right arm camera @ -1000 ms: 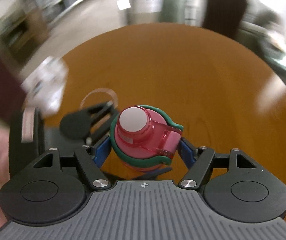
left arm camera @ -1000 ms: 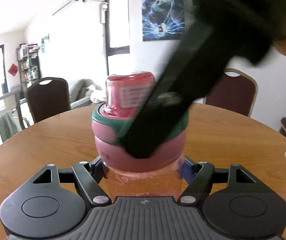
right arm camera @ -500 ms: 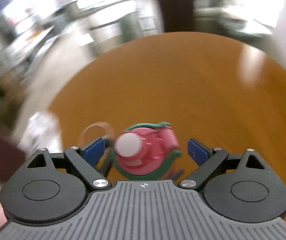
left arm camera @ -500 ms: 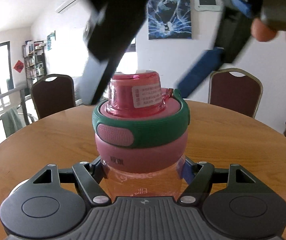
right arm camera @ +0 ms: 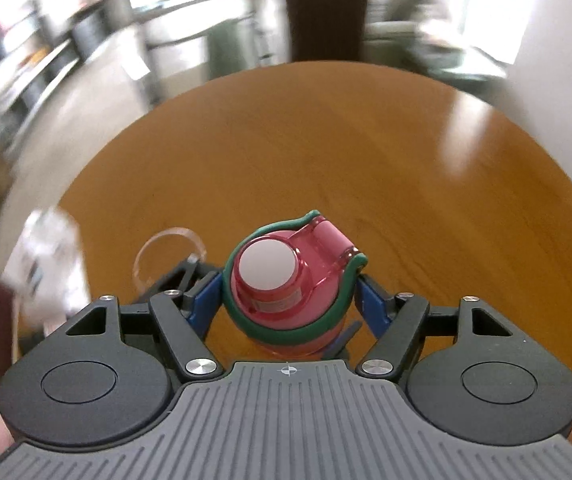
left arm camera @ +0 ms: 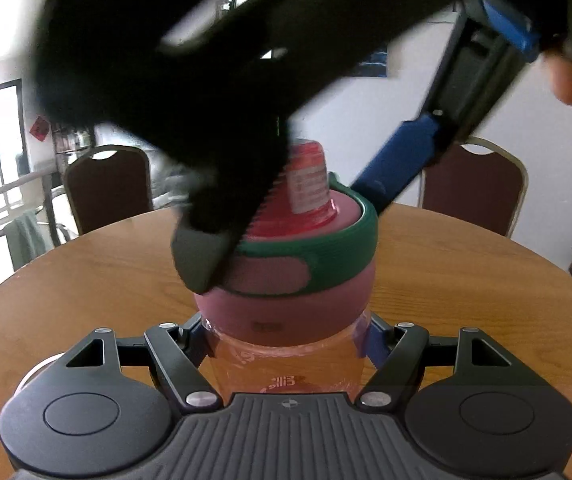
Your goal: Unscrew bottle cap and pour
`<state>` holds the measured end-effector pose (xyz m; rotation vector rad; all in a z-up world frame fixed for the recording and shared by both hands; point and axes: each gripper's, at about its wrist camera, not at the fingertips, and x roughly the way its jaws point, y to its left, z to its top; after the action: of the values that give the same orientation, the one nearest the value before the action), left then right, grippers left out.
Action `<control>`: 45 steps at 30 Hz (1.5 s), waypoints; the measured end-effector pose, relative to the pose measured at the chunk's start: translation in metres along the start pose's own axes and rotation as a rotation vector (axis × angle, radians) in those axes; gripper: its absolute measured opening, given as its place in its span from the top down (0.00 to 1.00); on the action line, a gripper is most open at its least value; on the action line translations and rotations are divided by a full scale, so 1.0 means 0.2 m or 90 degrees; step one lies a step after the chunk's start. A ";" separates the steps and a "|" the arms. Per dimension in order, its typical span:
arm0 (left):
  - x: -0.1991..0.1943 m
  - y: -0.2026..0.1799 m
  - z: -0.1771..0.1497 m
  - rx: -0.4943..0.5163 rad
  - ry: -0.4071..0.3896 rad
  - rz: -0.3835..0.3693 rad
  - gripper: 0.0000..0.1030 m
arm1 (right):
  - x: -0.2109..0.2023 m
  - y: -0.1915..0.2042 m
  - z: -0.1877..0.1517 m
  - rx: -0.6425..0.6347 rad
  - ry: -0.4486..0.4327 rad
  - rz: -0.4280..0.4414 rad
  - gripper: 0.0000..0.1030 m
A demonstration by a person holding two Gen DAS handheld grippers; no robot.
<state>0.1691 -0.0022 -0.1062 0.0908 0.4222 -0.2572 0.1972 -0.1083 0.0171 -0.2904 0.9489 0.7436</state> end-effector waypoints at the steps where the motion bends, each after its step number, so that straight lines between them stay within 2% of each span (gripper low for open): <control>1: 0.00 0.01 0.00 0.006 0.000 -0.009 0.31 | -0.01 -0.03 0.01 -0.019 0.005 0.015 0.30; 4: 0.00 0.02 0.01 0.012 0.002 -0.026 0.31 | -0.02 -0.11 0.03 -0.191 0.024 0.111 0.30; 7: 0.00 0.02 0.02 0.010 0.004 -0.031 0.31 | 0.00 -0.16 0.08 -0.237 0.046 0.164 0.29; 8: 0.00 0.02 0.02 0.008 0.004 -0.030 0.31 | 0.00 -0.16 0.08 -0.236 0.046 0.161 0.28; 10: -0.01 0.01 0.02 0.006 0.005 -0.027 0.31 | -0.01 -0.14 0.07 -0.205 0.036 0.145 0.19; 12: 0.00 0.02 0.03 0.004 0.004 -0.023 0.31 | -0.03 -0.11 0.04 -0.143 -0.008 0.113 0.12; 13: 0.00 0.02 0.02 0.003 0.004 -0.019 0.31 | -0.05 -0.09 0.01 -0.090 -0.041 0.087 0.12; 16: -0.01 -0.01 0.01 -0.001 0.003 -0.009 0.31 | -0.06 -0.04 -0.04 0.037 -0.090 -0.004 0.14; 19: 0.01 0.00 0.01 -0.004 0.005 -0.002 0.31 | -0.05 0.04 -0.06 0.126 -0.096 -0.084 0.18; 21: 0.01 0.00 0.01 -0.005 0.006 0.001 0.31 | -0.04 0.08 -0.05 0.159 -0.086 -0.110 0.19; 22: 0.01 0.00 0.01 -0.006 0.006 0.002 0.31 | -0.04 0.08 -0.05 0.156 -0.085 -0.120 0.21; 23: 0.01 0.00 0.01 -0.007 0.006 0.004 0.31 | -0.04 0.09 -0.05 0.153 -0.083 -0.129 0.28; 27: 0.01 0.00 0.00 -0.007 0.008 0.003 0.31 | -0.01 0.14 -0.06 0.131 -0.074 -0.157 0.31; 29: 0.01 0.01 0.01 -0.008 0.008 -0.001 0.31 | 0.00 0.12 -0.04 0.082 -0.056 -0.133 0.31; 36: -0.01 0.00 0.00 -0.005 0.010 -0.012 0.31 | -0.02 -0.06 0.04 -0.136 0.013 0.037 0.31; 38: -0.01 0.00 0.00 -0.005 0.010 -0.015 0.31 | -0.01 -0.09 0.06 -0.260 0.025 0.094 0.31; 41: -0.01 0.00 0.01 -0.003 0.011 -0.016 0.31 | 0.00 -0.13 0.09 -0.293 0.043 0.141 0.31; 42: -0.01 0.00 0.01 -0.004 0.012 -0.016 0.31 | -0.01 -0.12 0.09 -0.290 0.041 0.139 0.30; 45: -0.01 0.00 0.00 -0.006 0.012 -0.017 0.31 | -0.03 -0.09 0.08 -0.259 0.029 0.132 0.19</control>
<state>0.1683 -0.0014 -0.1049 0.0786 0.4432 -0.2801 0.2175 -0.1163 0.0302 -0.5728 0.8733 1.1262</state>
